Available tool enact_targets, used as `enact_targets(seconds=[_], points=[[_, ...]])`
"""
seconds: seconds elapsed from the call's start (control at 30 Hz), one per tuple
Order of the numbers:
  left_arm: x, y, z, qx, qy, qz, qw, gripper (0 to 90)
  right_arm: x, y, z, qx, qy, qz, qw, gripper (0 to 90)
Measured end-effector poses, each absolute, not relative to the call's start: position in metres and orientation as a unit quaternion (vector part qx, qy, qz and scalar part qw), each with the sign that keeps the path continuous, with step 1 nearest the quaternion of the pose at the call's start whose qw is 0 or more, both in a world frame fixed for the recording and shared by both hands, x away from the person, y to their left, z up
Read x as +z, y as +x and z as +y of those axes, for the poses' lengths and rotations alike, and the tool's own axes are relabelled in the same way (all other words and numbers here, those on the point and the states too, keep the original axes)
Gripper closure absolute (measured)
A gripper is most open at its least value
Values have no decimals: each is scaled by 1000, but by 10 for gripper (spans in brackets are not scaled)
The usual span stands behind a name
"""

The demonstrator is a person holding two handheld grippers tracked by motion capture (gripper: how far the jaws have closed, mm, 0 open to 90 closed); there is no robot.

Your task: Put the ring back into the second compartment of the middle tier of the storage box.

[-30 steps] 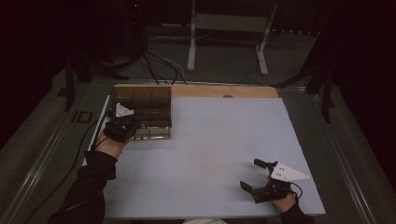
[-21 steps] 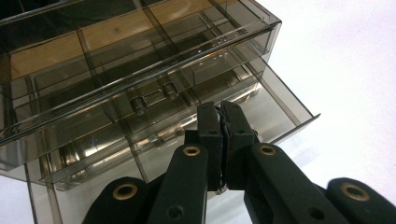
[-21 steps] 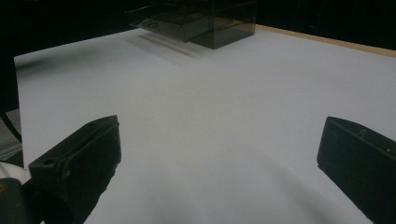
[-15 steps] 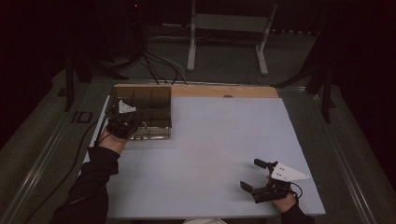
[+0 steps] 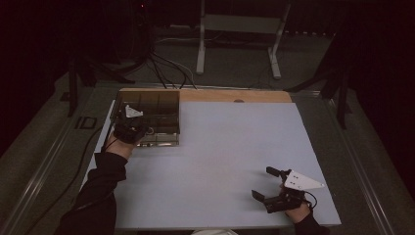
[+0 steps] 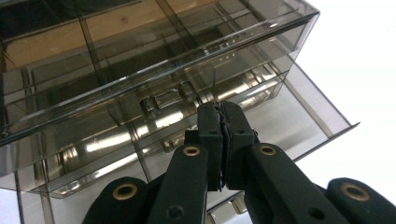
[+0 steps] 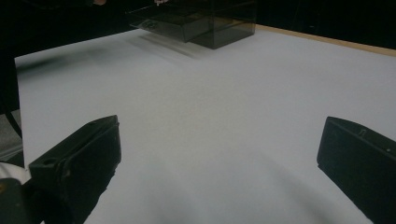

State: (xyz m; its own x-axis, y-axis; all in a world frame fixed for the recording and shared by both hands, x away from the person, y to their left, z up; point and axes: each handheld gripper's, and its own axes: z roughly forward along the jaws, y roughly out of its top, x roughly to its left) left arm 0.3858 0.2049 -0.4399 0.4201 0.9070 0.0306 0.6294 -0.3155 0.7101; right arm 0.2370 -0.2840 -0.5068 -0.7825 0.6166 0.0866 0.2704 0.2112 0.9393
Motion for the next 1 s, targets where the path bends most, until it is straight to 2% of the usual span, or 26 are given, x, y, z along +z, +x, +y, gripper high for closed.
enact_targets(seconds=[0.63,0.83,0.87,0.97,1.0], points=[[-453,395,205,204,786,499,304,900,-508,237,-284,555,292,763,154,0],[-452,398,207,199,774,511,317,888,-508,237,-284,555,293,763,153,0],[-453,399,208,193,770,518,318,875,-508,237,-284,555,293,763,153,0],[-455,401,210,181,769,525,317,693,-508,237,-284,555,293,763,153,0],[-455,401,210,181,769,525,317,661,-508,237,-284,555,293,763,153,0]])
